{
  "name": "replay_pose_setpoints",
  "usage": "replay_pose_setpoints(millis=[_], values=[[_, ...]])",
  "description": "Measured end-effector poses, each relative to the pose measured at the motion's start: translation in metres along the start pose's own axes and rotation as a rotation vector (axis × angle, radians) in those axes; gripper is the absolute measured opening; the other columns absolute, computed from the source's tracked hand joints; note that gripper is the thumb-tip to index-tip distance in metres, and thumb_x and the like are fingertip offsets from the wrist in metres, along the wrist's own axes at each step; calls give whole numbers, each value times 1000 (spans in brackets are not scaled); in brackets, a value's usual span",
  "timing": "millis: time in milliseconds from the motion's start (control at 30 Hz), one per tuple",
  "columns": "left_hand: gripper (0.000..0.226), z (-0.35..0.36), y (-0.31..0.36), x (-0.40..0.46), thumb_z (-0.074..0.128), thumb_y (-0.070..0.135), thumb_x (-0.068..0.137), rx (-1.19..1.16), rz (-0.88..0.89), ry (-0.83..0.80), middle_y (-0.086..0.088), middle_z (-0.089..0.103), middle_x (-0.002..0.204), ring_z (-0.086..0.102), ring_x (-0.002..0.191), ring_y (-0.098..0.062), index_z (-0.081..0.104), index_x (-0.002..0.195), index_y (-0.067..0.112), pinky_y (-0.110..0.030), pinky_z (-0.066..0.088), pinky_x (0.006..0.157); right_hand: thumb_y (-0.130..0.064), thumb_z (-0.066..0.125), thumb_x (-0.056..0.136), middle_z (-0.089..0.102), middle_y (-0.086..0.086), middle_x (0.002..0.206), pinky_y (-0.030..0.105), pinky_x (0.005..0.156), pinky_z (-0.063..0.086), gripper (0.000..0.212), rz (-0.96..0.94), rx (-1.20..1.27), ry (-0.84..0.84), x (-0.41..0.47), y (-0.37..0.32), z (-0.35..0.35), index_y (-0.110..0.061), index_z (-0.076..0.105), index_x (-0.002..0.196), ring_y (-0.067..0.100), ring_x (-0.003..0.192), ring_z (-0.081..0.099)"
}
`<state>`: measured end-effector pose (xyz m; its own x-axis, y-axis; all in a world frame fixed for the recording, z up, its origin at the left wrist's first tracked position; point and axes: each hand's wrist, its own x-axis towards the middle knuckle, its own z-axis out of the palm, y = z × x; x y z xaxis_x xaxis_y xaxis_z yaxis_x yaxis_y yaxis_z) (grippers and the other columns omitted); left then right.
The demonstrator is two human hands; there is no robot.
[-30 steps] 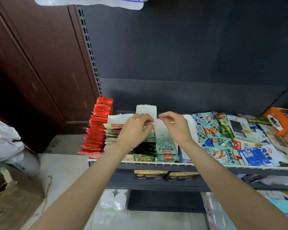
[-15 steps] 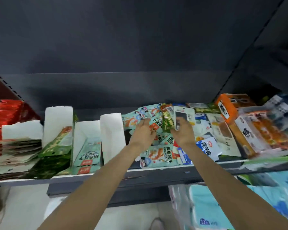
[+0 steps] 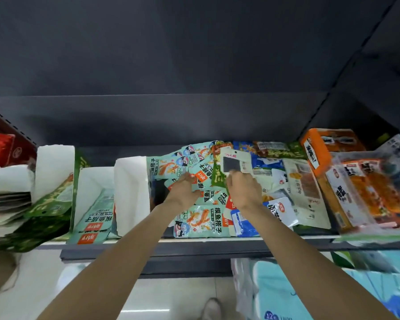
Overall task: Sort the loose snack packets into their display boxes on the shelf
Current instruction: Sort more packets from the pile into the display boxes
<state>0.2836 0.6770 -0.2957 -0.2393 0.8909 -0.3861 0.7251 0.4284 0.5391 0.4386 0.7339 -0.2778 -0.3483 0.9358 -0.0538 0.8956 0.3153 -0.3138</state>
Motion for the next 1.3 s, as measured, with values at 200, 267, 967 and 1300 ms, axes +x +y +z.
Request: replay_pose_setpoints(millis=[200, 267, 967, 1300], values=[[24, -24, 19, -15, 52, 36, 94, -538, -18, -35, -1, 52, 101, 53, 87, -10, 64, 112, 24, -19, 40, 83, -15, 35, 100, 54, -1, 67, 19, 48, 39, 27, 19, 617, 367, -9, -19, -34, -7, 57, 113, 9, 55, 50], [33, -33, 20, -22, 53, 42, 92, -737, -39, -95, 1, 62, 106, 58, 96, -14, 65, 112, 19, -26, 42, 92, -10, 38, 98, 58, -6, 81, 30, 64, 51, 22, 48, 878, 418, -13, -33, -45, -10, 58, 105, 9, 74, 57], [13, -242, -212, -172, 65, 11, 87, -456, 278, 737, 1, 68, 97, 64, 88, -11, 56, 96, 9, -22, 50, 76, -9, 63, 88, 69, -3, 89, 17, 67, 52, 7, -300, 928, 105, -76, -329, 10, -8, 69, 89, 7, 81, 65], [18, -272, -298, -195, 62, 12, 89, -176, 170, 719, -6, 70, 101, 65, 91, -17, 59, 106, 7, -23, 48, 78, -13, 62, 89, 69, 8, 112, 29, 89, 51, 24, -316, 681, -52, -83, -407, 46, -5, 68, 111, 19, 101, 65]])
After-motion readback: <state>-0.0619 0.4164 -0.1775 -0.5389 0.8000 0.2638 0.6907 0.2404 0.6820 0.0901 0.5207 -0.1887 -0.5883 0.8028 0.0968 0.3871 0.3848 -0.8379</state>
